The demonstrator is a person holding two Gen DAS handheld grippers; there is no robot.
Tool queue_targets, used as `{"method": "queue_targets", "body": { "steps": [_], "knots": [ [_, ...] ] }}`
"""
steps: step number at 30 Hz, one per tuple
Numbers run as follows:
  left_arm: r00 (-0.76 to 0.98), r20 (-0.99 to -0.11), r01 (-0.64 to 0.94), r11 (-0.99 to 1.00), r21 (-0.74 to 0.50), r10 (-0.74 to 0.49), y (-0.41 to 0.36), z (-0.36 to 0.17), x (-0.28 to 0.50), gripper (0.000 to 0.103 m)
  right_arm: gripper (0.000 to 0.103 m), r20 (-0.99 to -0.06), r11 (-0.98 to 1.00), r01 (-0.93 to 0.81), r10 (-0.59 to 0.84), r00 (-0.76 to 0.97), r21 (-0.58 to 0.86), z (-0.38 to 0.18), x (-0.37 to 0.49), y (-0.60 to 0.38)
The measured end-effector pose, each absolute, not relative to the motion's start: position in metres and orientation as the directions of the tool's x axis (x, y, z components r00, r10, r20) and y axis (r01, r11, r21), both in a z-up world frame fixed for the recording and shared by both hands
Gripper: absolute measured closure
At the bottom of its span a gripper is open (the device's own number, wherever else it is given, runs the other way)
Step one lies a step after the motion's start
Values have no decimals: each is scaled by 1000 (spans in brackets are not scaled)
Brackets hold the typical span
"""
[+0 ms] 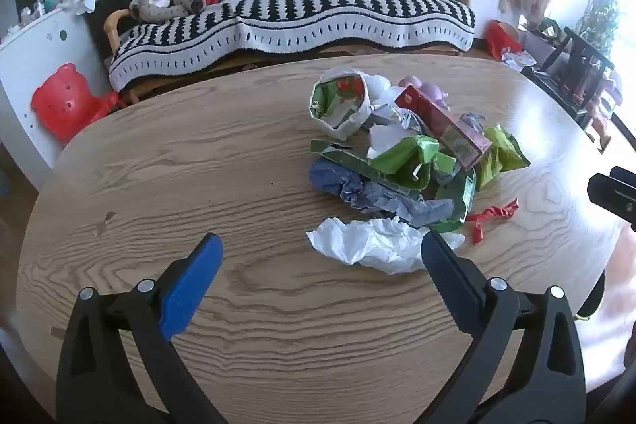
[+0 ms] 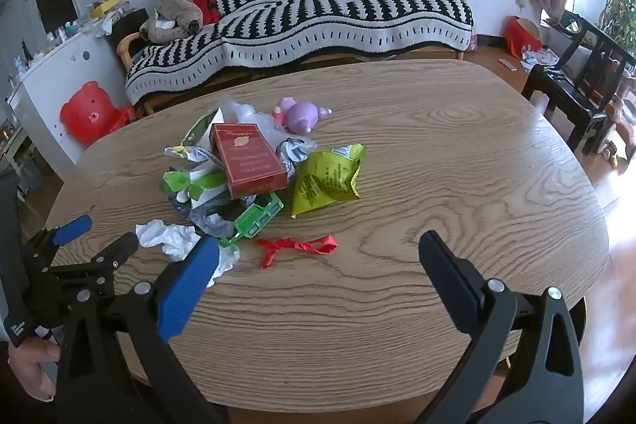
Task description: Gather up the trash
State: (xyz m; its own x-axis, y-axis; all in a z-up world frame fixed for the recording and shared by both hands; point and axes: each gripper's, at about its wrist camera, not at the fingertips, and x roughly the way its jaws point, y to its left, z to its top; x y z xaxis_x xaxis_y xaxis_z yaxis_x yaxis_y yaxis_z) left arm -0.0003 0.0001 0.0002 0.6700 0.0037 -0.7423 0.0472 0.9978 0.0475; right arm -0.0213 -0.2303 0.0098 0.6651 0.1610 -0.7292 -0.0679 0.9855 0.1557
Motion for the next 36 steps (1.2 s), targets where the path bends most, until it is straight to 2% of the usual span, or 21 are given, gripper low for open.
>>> {"method": "queue_targets", "body": {
  "steps": [36],
  "knots": [
    [658, -753, 55, 998, 37, -8, -4, -14, 0, 6, 6, -733, 986, -52, 152, 663, 157, 7, -20, -235]
  ]
}}
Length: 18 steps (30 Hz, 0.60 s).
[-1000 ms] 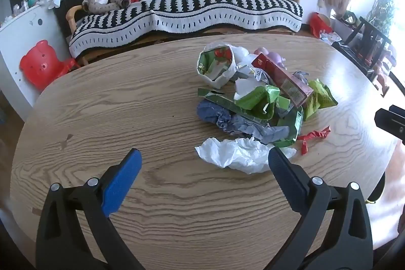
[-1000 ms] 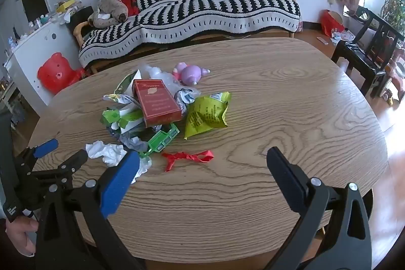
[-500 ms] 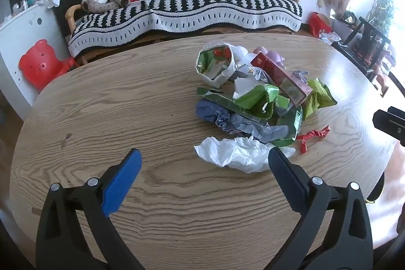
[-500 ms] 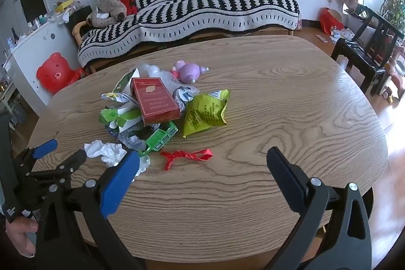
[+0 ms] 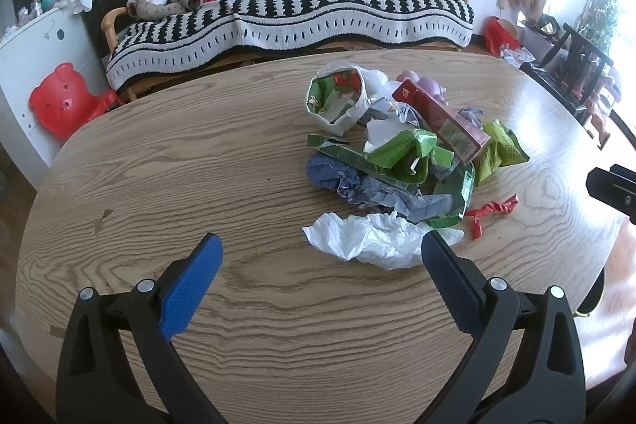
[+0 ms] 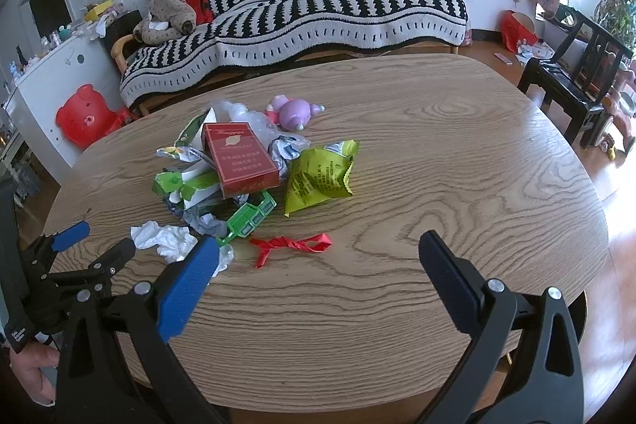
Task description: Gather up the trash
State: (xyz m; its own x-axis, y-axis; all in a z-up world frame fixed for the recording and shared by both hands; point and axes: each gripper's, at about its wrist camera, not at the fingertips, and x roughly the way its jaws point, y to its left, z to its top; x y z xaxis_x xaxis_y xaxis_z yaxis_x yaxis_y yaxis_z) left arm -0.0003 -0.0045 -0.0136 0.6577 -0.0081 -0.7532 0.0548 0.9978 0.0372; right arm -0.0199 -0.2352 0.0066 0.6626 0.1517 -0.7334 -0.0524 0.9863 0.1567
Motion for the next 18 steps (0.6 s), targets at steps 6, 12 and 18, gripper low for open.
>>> {"method": "queue_targets", "body": {
  "steps": [6, 12, 18],
  "knots": [
    [657, -754, 55, 998, 39, -7, -4, -13, 0, 6, 6, -734, 986, -52, 152, 662, 158, 7, -20, -236],
    [655, -755, 56, 998, 38, -8, -4, -13, 0, 6, 6, -735, 986, -52, 152, 661, 158, 7, -20, -235],
    [642, -766, 59, 998, 25, -18, -7, -15, 2, 6, 6, -737, 986, -47, 153, 658, 163, 5, -19, -236]
  ]
}}
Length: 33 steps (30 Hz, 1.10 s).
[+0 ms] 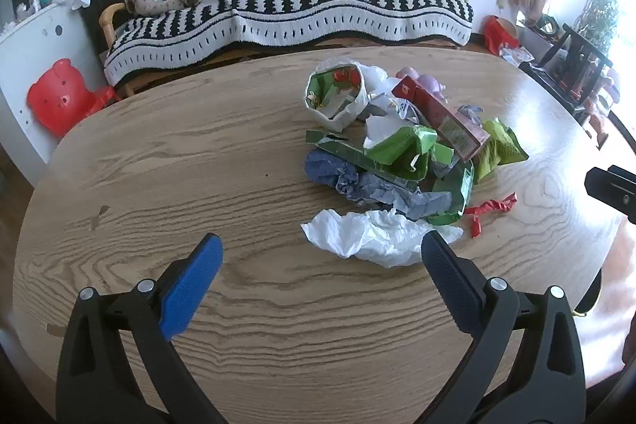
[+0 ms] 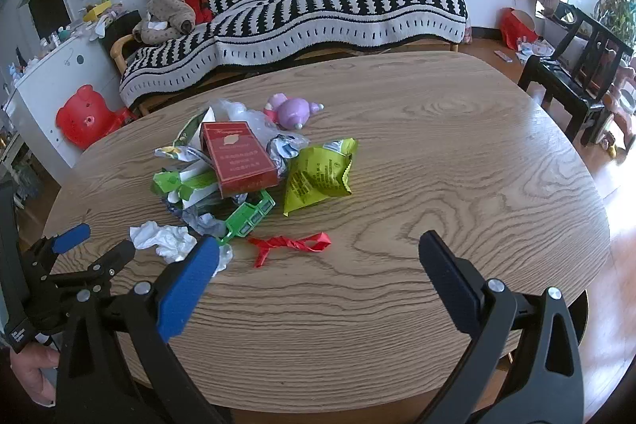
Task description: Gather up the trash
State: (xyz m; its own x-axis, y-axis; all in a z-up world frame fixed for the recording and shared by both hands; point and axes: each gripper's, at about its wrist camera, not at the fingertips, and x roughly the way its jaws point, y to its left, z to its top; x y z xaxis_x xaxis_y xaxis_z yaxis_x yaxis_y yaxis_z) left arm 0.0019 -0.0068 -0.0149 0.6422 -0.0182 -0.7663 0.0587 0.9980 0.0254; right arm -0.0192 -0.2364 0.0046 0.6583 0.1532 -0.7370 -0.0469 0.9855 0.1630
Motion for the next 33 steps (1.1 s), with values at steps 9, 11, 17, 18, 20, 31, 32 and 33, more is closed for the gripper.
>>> {"method": "queue_targets", "body": {
  "steps": [9, 11, 17, 18, 20, 31, 32, 33],
  "knots": [
    [609, -791, 91, 996, -12, -65, -7, -26, 7, 6, 6, -750, 979, -49, 185, 635, 200, -5, -4, -241],
    [603, -795, 90, 996, -16, -67, -9, -31, 9, 6, 6, -757, 976, -44, 195, 624, 215, -11, 5, -243],
    [583, -808, 91, 995, -34, -81, -22, -47, 24, 6, 6, -775, 976, 4, 170, 609, 217, -27, 42, -249],
    [584, -808, 93, 995, -32, -80, -24, -49, 27, 6, 6, -776, 973, 10, 176, 605, 229, -30, 50, -251],
    [585, -808, 88, 996, -25, -72, -28, -54, 31, 6, 8, -787, 971, 13, 188, 587, 241, -39, 67, -250],
    [545, -830, 109, 991, -73, -121, -27, -69, 43, 55, 83, -813, 952, 27, 246, 527, 305, -73, 105, -246],
    [547, -827, 112, 990, -81, -129, -26, -68, 41, 63, 88, -814, 954, 25, 242, 527, 300, -71, 104, -245],
    [554, -823, 115, 991, -72, -124, -26, -64, 40, 72, 89, -812, 953, 22, 245, 530, 302, -69, 102, -245]
  ]
}}
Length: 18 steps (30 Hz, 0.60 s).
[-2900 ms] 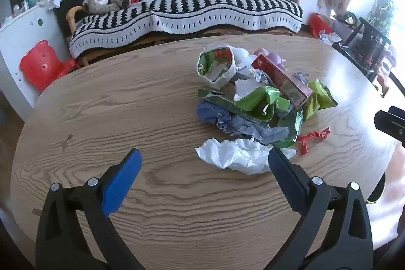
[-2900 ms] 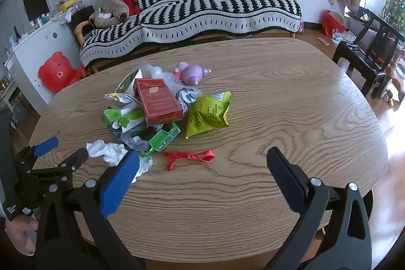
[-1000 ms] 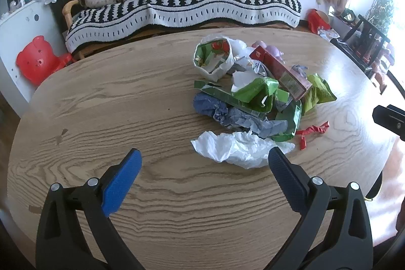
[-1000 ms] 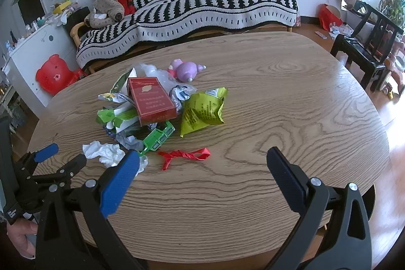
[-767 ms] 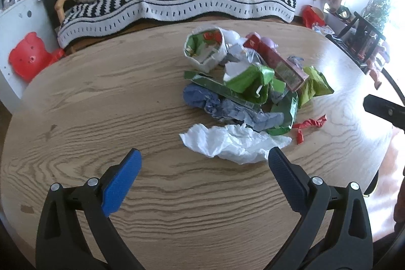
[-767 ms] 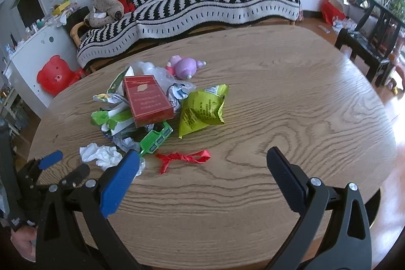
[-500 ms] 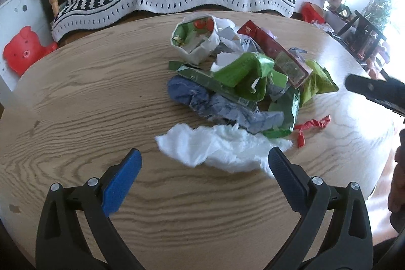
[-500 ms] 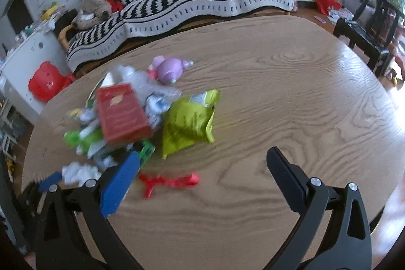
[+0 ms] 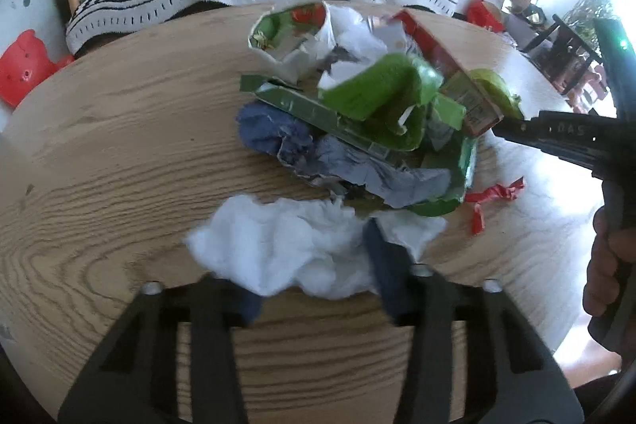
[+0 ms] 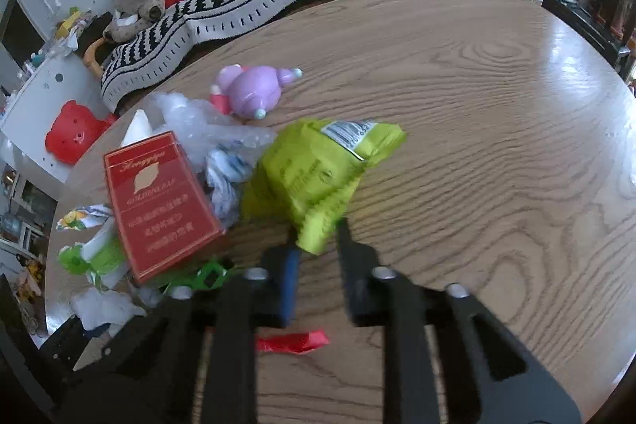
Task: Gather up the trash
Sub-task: 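Grasp the white tissue with the left tool while the right tool grasps the yellow-green snack bag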
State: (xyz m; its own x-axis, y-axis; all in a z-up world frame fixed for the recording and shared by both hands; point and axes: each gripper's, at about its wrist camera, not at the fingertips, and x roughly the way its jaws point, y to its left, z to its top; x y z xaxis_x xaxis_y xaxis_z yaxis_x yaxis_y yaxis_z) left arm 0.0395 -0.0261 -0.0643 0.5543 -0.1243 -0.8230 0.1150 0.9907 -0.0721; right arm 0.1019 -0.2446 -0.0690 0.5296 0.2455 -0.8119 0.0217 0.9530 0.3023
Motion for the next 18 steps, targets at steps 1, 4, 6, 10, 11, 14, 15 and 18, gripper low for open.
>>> {"method": "queue_targets", "body": {
  "steps": [1, 4, 6, 10, 11, 14, 15, 18],
  "knots": [
    [560, -819, 122, 990, -65, -122, -26, -62, 38, 74, 91, -807, 953, 18, 246, 537, 302, -67, 100, -245],
    [559, -820, 124, 990, -63, -123, -24, -57, 34, 80, 93, -783, 959, 6, 227, 579, 282, -51, 90, -248],
    [549, -828, 118, 991, -60, -115, -21, -55, 31, 81, 94, -769, 962, -2, 220, 600, 274, -41, 83, -249],
    [565, -819, 110, 993, -47, -101, -16, -47, 22, 82, 96, -737, 965, -22, 214, 641, 260, -20, 64, -256],
    [579, -810, 111, 993, -33, -91, -16, -44, 20, 82, 97, -731, 967, -26, 210, 649, 255, -17, 58, -258],
    [615, -785, 111, 994, -4, -72, -16, -33, 15, 82, 102, -715, 971, -32, 197, 671, 238, -7, 45, -263],
    [624, -778, 110, 994, -9, -76, -16, -29, 13, 82, 102, -707, 972, -33, 191, 681, 231, -3, 41, -266],
    [640, -764, 102, 995, -22, -82, -14, -19, 11, 82, 102, -701, 973, -31, 186, 688, 228, 0, 31, -273]
  ]
}}
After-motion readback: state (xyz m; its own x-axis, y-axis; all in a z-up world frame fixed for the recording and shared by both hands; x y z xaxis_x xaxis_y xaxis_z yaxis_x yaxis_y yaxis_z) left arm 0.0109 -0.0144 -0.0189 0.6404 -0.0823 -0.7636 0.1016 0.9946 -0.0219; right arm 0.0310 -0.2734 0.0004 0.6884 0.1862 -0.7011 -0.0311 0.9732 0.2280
